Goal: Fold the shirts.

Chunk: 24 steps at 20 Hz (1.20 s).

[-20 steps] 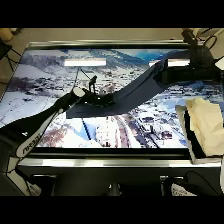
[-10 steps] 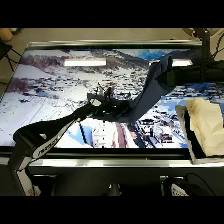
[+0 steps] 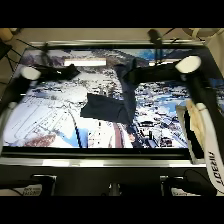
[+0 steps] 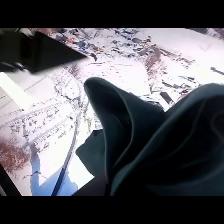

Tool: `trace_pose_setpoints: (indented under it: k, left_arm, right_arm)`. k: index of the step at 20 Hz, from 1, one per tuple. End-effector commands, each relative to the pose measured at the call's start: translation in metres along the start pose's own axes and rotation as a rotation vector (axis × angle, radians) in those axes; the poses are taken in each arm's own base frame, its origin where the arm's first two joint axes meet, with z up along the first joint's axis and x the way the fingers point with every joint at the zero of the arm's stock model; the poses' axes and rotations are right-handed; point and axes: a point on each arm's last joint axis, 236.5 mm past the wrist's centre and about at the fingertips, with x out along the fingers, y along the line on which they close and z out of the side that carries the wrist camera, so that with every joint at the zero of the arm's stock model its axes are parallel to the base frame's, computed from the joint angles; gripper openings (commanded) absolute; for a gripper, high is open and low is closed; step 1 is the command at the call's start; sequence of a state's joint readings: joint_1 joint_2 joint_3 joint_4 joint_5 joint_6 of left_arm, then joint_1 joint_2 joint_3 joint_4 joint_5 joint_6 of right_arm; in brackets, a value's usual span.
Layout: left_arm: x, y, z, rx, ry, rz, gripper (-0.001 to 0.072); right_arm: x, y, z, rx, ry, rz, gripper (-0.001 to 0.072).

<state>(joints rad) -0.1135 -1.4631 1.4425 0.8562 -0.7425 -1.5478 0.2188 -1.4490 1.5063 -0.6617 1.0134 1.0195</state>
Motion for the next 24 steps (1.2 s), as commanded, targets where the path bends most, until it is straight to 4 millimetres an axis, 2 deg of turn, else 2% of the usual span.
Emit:
trace_pose_setpoints:
  k: [1,3,5,6,7,8,10,12,13,14,16,17,18,19,21,24]
  left_arm:
    - [-0.126,0.044,0.075,0.071,-0.223,0.189,0.0021]
    - [-0.172,0.04,0.09,0.076,-0.305,0.206,0.0022]
    - [-0.2,0.028,0.092,0.097,-0.354,0.204,0.0022]
    - [-0.207,0.022,0.091,0.106,-0.367,0.198,0.0022]
    - [-0.211,0.018,0.088,0.111,-0.372,0.194,0.0022]
    - [-0.214,0.015,0.084,0.12,-0.369,0.192,0.0022]
    - [-0.215,0.014,0.079,0.141,-0.362,0.196,0.0022]
    - [-0.214,0.017,0.077,0.156,-0.357,0.204,0.0022]
    - [-0.213,0.017,0.077,0.175,-0.354,0.208,0.0022]
    - [-0.213,0.017,0.077,0.183,-0.353,0.209,0.0022]
    - [-0.213,0.017,0.077,0.183,-0.353,0.209,0.0023]
    - [-0.213,0.017,0.077,0.184,-0.352,0.209,0.0023]
    - [-0.213,0.017,0.077,0.191,-0.351,0.21,0.0023]
    - [-0.213,0.017,0.077,0.191,-0.35,0.209,0.0023]
    - [-0.212,0.015,0.076,0.193,-0.348,0.206,0.0023]
    - [-0.21,0.012,0.074,0.196,-0.343,0.199,0.0023]
  right_arm:
    - [0.101,0.017,-0.027,0.089,0.006,0.061,0.0016]
    - [0.152,0.021,-0.058,0.15,0.038,0.072,0.0016]
    - [0.19,0.019,-0.09,0.205,0.072,0.066,0.0021]
    - [0.204,0.017,-0.101,0.243,0.077,0.064,0.0182]
    - [0.211,0.014,-0.106,0.284,0.075,0.067,0.0535]
    - [0.212,0.011,-0.107,0.295,0.075,0.067,0.0695]
    - [0.195,0.008,-0.102,0.268,0.101,0.101,0.068]
    - [0.155,-0.004,-0.102,0.199,0.187,0.126,0.068]
    - [0.128,-0.023,-0.104,0.148,0.239,0.086,0.068]
    - [0.1,-0.051,-0.11,0.117,0.302,0.008,0.0681]
    - [0.027,-0.126,-0.139,0.137,0.476,-0.225,0.0682]
    - [-0.006,-0.156,-0.158,0.18,0.56,-0.317,0.0681]
    - [-0.027,-0.175,-0.181,0.265,0.617,-0.359,0.0681]
    - [-0.031,-0.179,-0.197,0.344,0.625,-0.345,0.0681]
    - [-0.007,-0.167,-0.221,0.462,0.574,-0.259,0.0682]
    - [0.04,-0.144,-0.221,0.553,0.457,-0.128,0.0682]
